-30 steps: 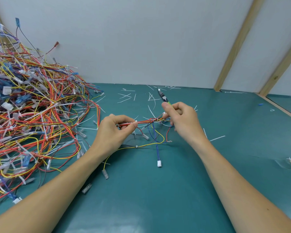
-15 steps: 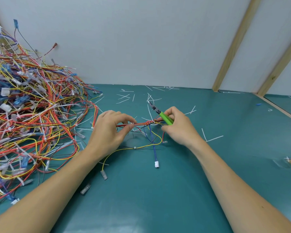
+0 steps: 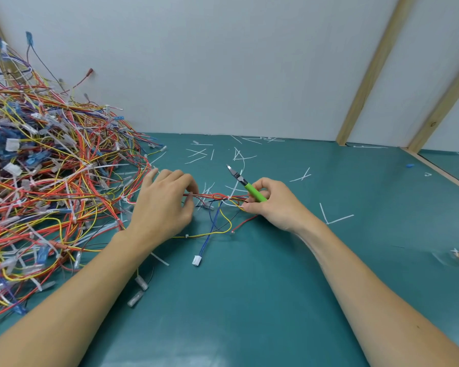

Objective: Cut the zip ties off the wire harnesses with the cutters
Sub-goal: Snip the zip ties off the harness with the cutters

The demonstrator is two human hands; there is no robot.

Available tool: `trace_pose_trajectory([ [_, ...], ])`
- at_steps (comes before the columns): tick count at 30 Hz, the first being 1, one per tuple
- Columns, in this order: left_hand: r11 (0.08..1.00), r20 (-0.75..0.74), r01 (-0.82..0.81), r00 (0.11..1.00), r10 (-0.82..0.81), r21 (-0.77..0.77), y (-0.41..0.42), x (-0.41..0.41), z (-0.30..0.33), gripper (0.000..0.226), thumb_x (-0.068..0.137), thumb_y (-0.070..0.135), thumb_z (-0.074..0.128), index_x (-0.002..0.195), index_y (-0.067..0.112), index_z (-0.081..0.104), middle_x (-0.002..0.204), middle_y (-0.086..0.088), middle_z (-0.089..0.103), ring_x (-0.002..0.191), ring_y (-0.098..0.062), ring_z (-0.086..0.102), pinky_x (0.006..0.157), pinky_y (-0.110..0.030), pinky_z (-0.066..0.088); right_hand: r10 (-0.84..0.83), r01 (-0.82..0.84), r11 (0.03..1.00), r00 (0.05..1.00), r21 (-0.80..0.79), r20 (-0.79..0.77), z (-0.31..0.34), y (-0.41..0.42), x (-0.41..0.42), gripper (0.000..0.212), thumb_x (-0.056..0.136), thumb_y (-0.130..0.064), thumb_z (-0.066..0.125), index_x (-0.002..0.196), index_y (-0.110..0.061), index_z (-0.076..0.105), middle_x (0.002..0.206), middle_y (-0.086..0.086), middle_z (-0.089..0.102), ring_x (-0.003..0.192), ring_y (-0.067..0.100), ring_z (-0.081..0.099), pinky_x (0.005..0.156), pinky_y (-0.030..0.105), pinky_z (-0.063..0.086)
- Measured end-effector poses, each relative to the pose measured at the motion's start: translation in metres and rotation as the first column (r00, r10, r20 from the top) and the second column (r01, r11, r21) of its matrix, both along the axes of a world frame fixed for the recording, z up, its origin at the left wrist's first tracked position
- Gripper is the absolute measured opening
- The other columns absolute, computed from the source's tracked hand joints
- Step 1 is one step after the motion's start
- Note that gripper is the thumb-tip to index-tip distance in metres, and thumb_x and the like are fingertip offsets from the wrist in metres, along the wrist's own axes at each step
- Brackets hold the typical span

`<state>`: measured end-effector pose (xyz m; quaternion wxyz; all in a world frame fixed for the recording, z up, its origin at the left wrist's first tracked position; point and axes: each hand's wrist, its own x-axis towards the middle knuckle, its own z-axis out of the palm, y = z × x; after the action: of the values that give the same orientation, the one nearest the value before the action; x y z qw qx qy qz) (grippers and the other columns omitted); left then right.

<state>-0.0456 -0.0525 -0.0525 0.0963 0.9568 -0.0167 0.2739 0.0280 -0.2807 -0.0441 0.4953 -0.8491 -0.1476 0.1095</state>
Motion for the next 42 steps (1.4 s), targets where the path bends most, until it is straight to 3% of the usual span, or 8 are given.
trace_pose_trajectory([
  [6, 0.993, -0.071, 0.072, 0.994, -0.079, -0.096, -0.015, -0.004, 0.009, 0.038, 0.084, 0.042, 0.045, 0.102, 0.025, 0.073, 0.1, 0.006, 0.073, 0.101, -0.02, 0.062, 0.105, -0.036, 0.036, -0.036, 0.032, 0.999, 0.993, 0.036, 0.111, -0.003, 0.012, -0.007, 0.029, 0.085, -0.011, 0.081, 0.093, -0.024, 0.055, 0.081, -0.01, 0.071, 0.073, 0.01, 0.062, 0.075, 0.031, 0.051],
  [9, 0.998, -0.06, 0.064, 0.996, -0.062, 0.027, -0.02, -0.004, 0.007, 0.047, 0.098, 0.058, 0.038, 0.094, 0.029, 0.075, 0.086, 0.007, 0.073, 0.087, -0.021, 0.064, 0.084, -0.037, 0.042, -0.009, 0.003, 1.0, 0.984, 0.031, 0.18, -0.006, 0.02, -0.014, 0.027, 0.085, -0.014, 0.079, 0.091, -0.026, 0.055, 0.078, -0.01, 0.072, 0.07, 0.007, 0.062, 0.073, 0.032, 0.052],
  [13, 0.997, -0.024, 0.049, 0.998, -0.051, -0.065, -0.024, -0.004, 0.004, 0.036, 0.095, 0.056, 0.055, 0.083, 0.028, 0.075, 0.055, 0.01, 0.051, 0.065, -0.026, 0.055, 0.053, -0.03, 0.023, 0.052, -0.045, 0.998, 0.973, -0.034, 0.223, -0.007, 0.025, -0.021, 0.027, 0.083, -0.016, 0.079, 0.09, -0.027, 0.055, 0.077, -0.014, 0.073, 0.071, 0.009, 0.064, 0.073, 0.033, 0.052],
  [15, 0.98, -0.099, 0.073, 0.991, -0.093, -0.187, -0.021, -0.001, 0.0, 0.031, 0.091, 0.058, 0.059, 0.091, 0.032, 0.075, 0.059, 0.014, 0.053, 0.07, -0.022, 0.058, 0.054, -0.025, 0.033, 0.06, -0.049, 0.997, 0.976, -0.059, 0.207, -0.006, 0.024, -0.021, 0.027, 0.082, -0.015, 0.077, 0.089, -0.028, 0.055, 0.078, -0.015, 0.074, 0.072, 0.009, 0.065, 0.072, 0.032, 0.052],
  [19, 0.922, -0.159, 0.099, 0.973, -0.169, -0.374, -0.022, 0.0, -0.008, 0.03, 0.085, 0.057, 0.069, 0.108, 0.037, 0.072, 0.085, 0.016, 0.068, 0.09, -0.016, 0.066, 0.078, -0.038, 0.054, -0.006, 0.005, 1.0, 0.975, 0.005, 0.221, -0.002, 0.02, -0.021, 0.018, 0.085, -0.012, 0.072, 0.089, -0.024, 0.058, 0.077, -0.01, 0.075, 0.067, 0.01, 0.06, 0.072, 0.034, 0.051],
  [24, 0.894, -0.023, 0.175, 0.979, -0.202, -0.413, -0.032, -0.002, -0.014, 0.024, 0.085, 0.044, 0.077, 0.107, 0.039, 0.071, 0.088, 0.019, 0.064, 0.093, -0.01, 0.064, 0.081, -0.042, 0.053, -0.075, 0.036, 0.977, 0.98, 0.209, 0.182, 0.007, 0.02, -0.021, 0.022, 0.085, -0.009, 0.079, 0.092, -0.018, 0.06, 0.082, -0.008, 0.078, 0.067, 0.005, 0.065, 0.068, 0.023, 0.051],
  [29, 0.86, 0.069, 0.209, 0.977, -0.2, -0.466, -0.031, -0.003, -0.014, 0.029, 0.08, 0.04, 0.082, 0.104, 0.041, 0.066, 0.083, 0.02, 0.065, 0.085, -0.009, 0.062, 0.077, -0.042, 0.052, -0.077, 0.035, 0.981, 0.973, 0.192, 0.217, 0.005, 0.023, -0.025, 0.026, 0.084, -0.007, 0.079, 0.092, -0.021, 0.059, 0.083, -0.009, 0.078, 0.081, 0.017, 0.074, 0.083, 0.043, 0.06],
  [42, 0.871, 0.087, 0.24, 0.971, -0.225, -0.429, -0.032, -0.004, -0.011, 0.03, 0.08, 0.043, 0.082, 0.104, 0.033, 0.068, 0.085, 0.018, 0.066, 0.086, -0.013, 0.063, 0.077, -0.041, 0.052, -0.032, -0.026, 0.977, 0.963, 0.21, 0.269, 0.007, 0.024, -0.027, 0.026, 0.086, -0.007, 0.078, 0.093, -0.021, 0.057, 0.082, -0.006, 0.077, 0.076, 0.013, 0.07, 0.079, 0.039, 0.058],
])
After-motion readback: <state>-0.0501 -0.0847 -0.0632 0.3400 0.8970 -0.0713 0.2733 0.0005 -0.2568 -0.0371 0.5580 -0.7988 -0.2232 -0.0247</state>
